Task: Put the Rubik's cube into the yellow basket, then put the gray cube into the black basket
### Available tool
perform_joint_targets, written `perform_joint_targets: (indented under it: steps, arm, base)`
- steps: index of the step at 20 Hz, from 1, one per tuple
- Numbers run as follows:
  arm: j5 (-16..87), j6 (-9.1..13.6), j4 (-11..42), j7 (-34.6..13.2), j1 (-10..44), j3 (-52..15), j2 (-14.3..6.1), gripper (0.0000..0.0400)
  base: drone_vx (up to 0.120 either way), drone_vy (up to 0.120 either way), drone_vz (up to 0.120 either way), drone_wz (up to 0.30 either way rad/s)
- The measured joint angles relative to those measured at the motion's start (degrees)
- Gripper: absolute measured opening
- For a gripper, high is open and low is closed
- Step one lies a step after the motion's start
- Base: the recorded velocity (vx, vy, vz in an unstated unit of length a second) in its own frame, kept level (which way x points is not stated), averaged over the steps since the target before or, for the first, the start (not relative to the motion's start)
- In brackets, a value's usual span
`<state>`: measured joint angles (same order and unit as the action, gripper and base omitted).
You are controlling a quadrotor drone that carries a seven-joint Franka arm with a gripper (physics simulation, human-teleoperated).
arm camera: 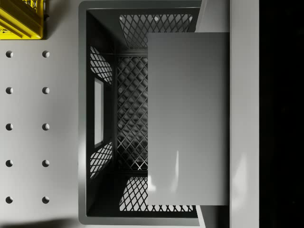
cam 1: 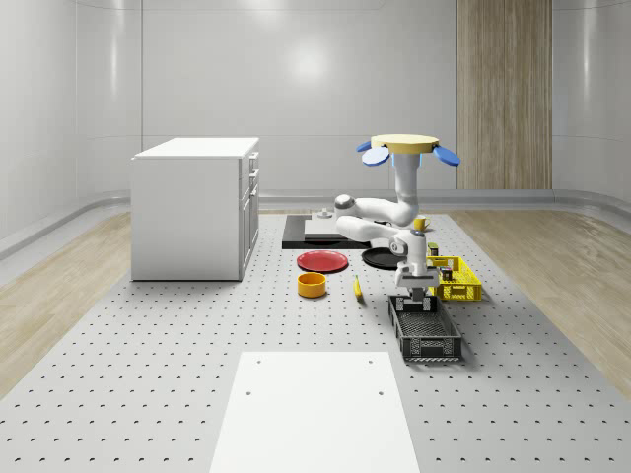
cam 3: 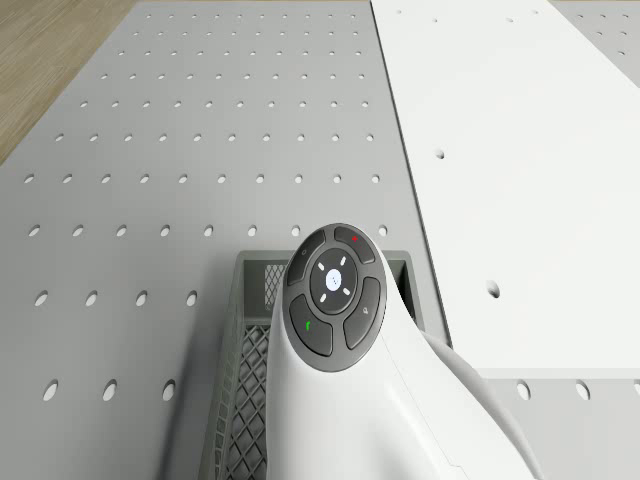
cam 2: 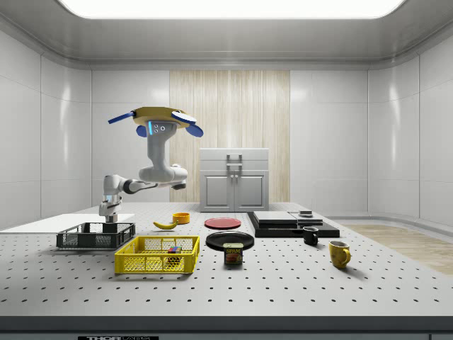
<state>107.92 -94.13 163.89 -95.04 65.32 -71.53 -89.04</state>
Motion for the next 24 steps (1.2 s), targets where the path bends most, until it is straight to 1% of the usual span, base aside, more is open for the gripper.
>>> perform_joint_targets:
  steps: [8,17,18,20,22,24]
  arm:
    - [6.5,-2.4,-2.3,0.0,1.4,6.8,0.4,0.0250]
    - [12.3,-4.2,-5.2,0.2,2.8,12.8,1.7,0.0250]
    - [12.7,-4.3,-5.4,0.2,2.9,13.2,1.8,0.0283]
    - [13.1,-4.3,-5.6,0.3,2.9,13.6,2.1,0.0329]
    - [12.9,-3.9,-5.3,0.4,2.6,13.2,2.3,0.0357]
    - [12.1,-3.2,-4.8,0.5,2.2,12.4,2.4,0.0374]
  base:
    - [0.000,0.000,0.000,0.000]
    - [0.000,0.000,0.000,0.000]
    - [0.000,0.000,0.000,0.000]
    - [0.000,0.000,0.000,0.000]
    - [0.000,0.000,0.000,0.000]
    - [0.000,0.000,0.000,0.000]
